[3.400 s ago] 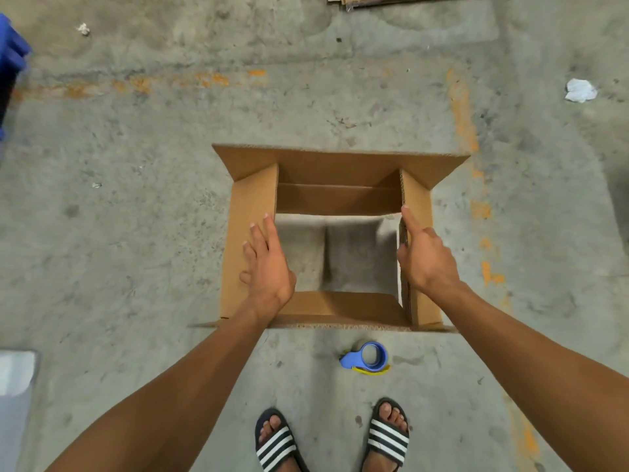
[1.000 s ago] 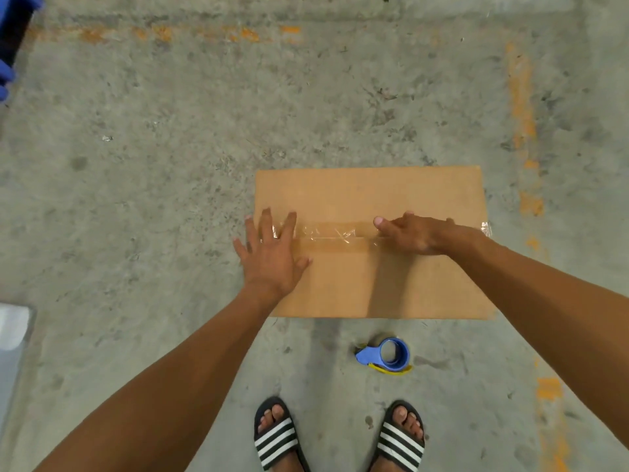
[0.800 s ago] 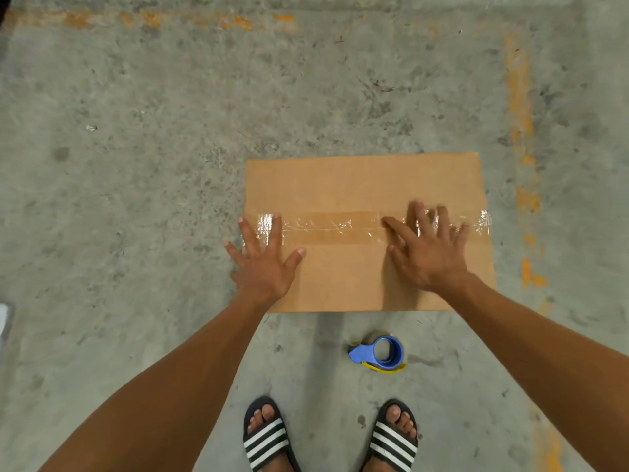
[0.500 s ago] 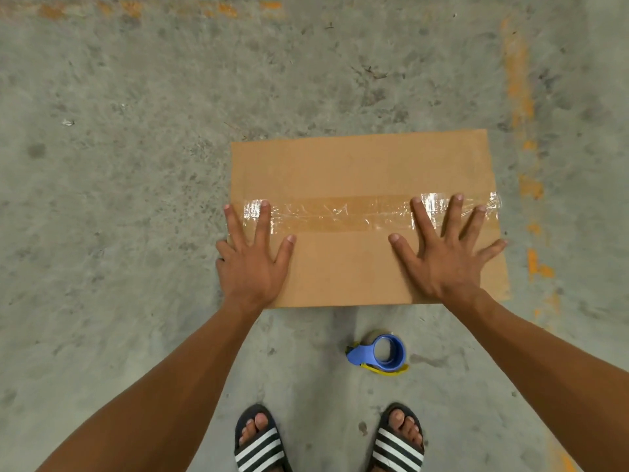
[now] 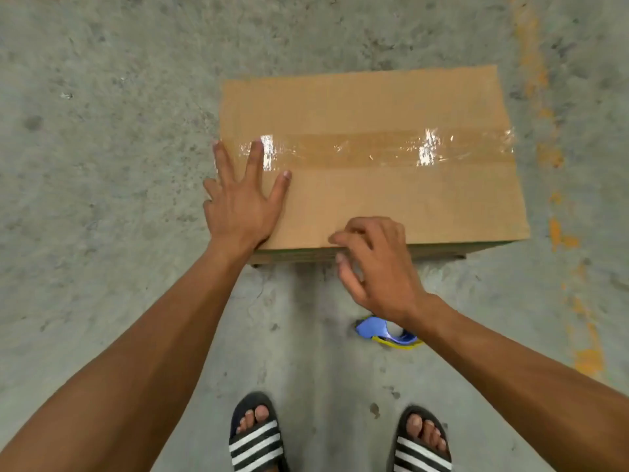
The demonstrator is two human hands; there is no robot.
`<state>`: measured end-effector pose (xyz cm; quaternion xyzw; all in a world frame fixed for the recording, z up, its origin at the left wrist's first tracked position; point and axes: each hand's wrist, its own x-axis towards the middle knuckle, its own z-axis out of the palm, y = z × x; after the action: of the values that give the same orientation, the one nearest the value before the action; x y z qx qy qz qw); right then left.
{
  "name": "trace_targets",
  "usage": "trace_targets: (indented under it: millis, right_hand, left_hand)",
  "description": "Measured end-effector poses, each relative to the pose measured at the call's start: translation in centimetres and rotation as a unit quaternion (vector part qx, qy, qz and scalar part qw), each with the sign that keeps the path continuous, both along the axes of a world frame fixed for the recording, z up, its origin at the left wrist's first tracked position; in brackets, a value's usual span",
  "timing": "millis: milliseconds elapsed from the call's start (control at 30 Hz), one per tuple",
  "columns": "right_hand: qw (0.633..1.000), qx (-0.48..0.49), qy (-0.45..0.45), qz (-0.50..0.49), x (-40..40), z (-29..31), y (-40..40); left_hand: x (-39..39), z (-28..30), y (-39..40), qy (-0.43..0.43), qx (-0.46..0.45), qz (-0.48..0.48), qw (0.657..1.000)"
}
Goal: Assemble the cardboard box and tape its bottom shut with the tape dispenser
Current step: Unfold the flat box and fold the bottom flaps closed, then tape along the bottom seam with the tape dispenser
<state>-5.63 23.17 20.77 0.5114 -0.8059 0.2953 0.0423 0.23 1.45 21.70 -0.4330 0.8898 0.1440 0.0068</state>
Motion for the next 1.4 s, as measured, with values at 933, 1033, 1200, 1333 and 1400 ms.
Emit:
trace_targets:
  millis: [933,1033,1200,1333,1400]
  right_hand:
    - [0.842,0.518,-0.152,0.026,1.7,-13.7,9.2]
    - [0.851,0.469,-0.226,0.07,-0.6,-9.2,6.1]
    - [0.845,0.301,-0.417,0.147,-1.6,1.9,2.3]
    - [0.852,0.189,-0.445,0.2,-3.5,9.1,-0.9]
    - [0.879,0.147,-0.422,0.167,-4.5,11.2,-3.1]
  left_hand:
    - [0.6,-1.2,0.7,0.012,-0.064,-0.085,0.994]
    - [0.7,-1.1,0.7,0.024,-0.066,-0.085,0.994]
    - [0.8,-1.0,0.4,0.044,-0.05,-0.098,0.993]
    - [1.5,-0.7,-0.3,0.079,-0.017,-0.112,0.99]
    - [1.6,-0.9,-0.4,0.134,0.01,-0.1,0.986]
